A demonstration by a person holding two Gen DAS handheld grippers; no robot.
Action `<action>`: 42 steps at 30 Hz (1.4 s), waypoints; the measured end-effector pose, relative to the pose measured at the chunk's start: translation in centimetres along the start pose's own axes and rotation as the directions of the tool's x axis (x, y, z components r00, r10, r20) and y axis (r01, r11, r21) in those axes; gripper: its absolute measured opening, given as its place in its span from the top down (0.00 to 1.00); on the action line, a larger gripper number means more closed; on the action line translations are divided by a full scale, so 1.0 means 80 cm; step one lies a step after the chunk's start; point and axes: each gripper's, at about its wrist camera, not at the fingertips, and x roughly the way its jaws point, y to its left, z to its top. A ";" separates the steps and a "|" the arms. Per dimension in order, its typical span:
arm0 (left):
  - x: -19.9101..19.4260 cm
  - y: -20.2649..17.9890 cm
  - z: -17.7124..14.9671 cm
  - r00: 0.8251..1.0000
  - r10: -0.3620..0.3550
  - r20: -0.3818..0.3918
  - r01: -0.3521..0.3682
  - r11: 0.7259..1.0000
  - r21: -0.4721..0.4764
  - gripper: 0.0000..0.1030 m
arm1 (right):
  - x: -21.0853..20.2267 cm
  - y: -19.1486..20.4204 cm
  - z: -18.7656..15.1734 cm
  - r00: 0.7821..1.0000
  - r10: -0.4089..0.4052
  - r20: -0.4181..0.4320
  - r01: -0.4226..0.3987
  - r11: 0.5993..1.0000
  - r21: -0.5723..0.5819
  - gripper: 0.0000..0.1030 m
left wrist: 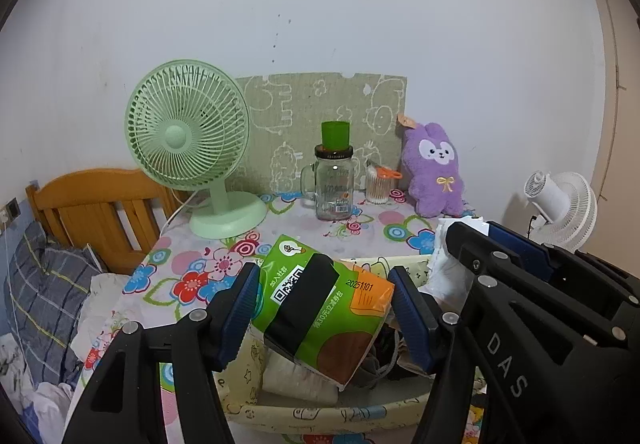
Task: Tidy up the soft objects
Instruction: 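Lower both items into the basket and open both tools, then withdraw both tools from the basket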
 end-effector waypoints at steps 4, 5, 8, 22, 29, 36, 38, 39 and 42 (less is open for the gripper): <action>0.013 -0.001 -0.002 1.000 -0.005 -0.008 0.005 1.000 -0.003 0.34 | 0.014 -0.003 -0.002 1.000 -0.010 -0.008 0.010 1.000 0.001 0.78; 0.017 -0.001 -0.003 1.000 -0.006 -0.010 0.006 1.000 -0.002 0.35 | 0.018 -0.004 -0.002 1.000 -0.013 -0.011 0.013 1.000 0.001 0.78; 0.027 -0.003 -0.005 1.000 -0.015 -0.015 0.015 1.000 0.004 0.34 | 0.030 -0.009 -0.006 1.000 -0.021 -0.015 0.021 1.000 0.009 0.78; 0.077 -0.002 -0.024 0.994 -0.019 -0.107 0.021 1.000 0.017 0.28 | 0.082 -0.015 -0.027 0.995 -0.014 -0.096 0.016 1.000 0.022 0.78; 0.086 0.005 -0.030 0.991 0.000 -0.136 0.002 1.000 0.016 0.20 | 0.096 -0.007 -0.034 0.993 0.051 -0.108 -0.052 0.999 0.000 0.78; 0.092 0.011 -0.033 0.987 -0.007 -0.163 0.008 1.000 0.008 0.19 | 0.111 0.003 -0.032 0.985 0.070 -0.159 -0.079 0.996 -0.052 0.52; 0.088 0.011 -0.032 0.987 -0.027 -0.159 0.028 1.000 0.004 0.19 | 0.103 0.005 -0.031 0.991 0.046 -0.123 -0.055 0.997 -0.063 0.28; 0.087 0.010 -0.031 0.987 -0.028 -0.157 0.029 1.000 0.004 0.18 | 0.100 0.004 -0.030 0.993 0.043 -0.112 -0.051 0.997 -0.065 0.23; 0.080 0.007 -0.029 0.989 -0.019 -0.148 0.021 1.000 0.016 0.17 | 0.095 0.002 -0.028 0.994 0.038 -0.105 -0.045 0.997 -0.069 0.16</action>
